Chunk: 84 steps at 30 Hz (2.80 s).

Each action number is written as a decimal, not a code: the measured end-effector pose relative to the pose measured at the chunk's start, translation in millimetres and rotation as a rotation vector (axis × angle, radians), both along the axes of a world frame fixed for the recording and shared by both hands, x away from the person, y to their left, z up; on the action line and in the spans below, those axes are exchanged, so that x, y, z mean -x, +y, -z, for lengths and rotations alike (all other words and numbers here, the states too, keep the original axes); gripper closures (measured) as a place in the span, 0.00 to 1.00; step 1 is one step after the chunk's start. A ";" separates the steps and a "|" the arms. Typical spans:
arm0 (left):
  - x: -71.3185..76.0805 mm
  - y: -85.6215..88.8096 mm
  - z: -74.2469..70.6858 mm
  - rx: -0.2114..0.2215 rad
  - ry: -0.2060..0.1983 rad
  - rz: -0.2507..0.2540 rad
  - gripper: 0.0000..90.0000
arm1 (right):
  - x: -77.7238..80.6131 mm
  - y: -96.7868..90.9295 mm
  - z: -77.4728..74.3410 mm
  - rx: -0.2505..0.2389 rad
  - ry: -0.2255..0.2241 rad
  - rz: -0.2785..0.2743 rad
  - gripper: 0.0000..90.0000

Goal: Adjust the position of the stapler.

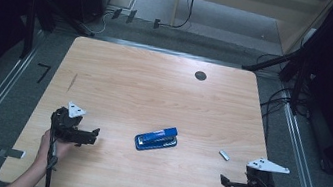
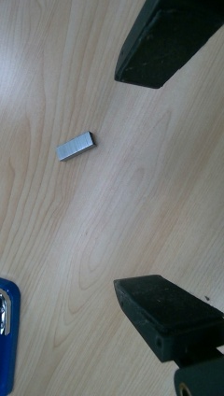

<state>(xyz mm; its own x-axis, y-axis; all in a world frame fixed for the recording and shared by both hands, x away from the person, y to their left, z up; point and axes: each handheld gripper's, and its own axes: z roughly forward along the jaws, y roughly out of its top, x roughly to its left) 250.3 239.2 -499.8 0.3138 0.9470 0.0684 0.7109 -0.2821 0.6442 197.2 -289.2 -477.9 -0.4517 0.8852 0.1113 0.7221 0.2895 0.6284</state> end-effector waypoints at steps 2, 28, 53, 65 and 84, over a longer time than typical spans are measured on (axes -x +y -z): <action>-0.2 -0.7 -0.3 -0.005 0.004 0.003 0.00 | -1.7 -0.1 2.2 0.007 0.012 -0.001 0.04; -12.1 -60.7 -6.4 0.033 0.002 0.253 0.00 | -8.1 -8.3 28.0 0.069 0.094 -0.034 0.01; -26.8 -145.9 -7.7 0.039 -0.002 0.490 0.17 | 12.3 -15.7 37.9 0.108 0.115 -0.038 0.00; -28.9 -166.4 3.3 0.006 0.026 0.592 0.48 | 17.9 -17.6 40.5 0.103 0.137 -0.043 0.00; -34.5 -163.2 6.7 -0.001 0.025 0.679 0.70 | 21.0 -16.9 40.9 0.125 0.156 -0.060 0.00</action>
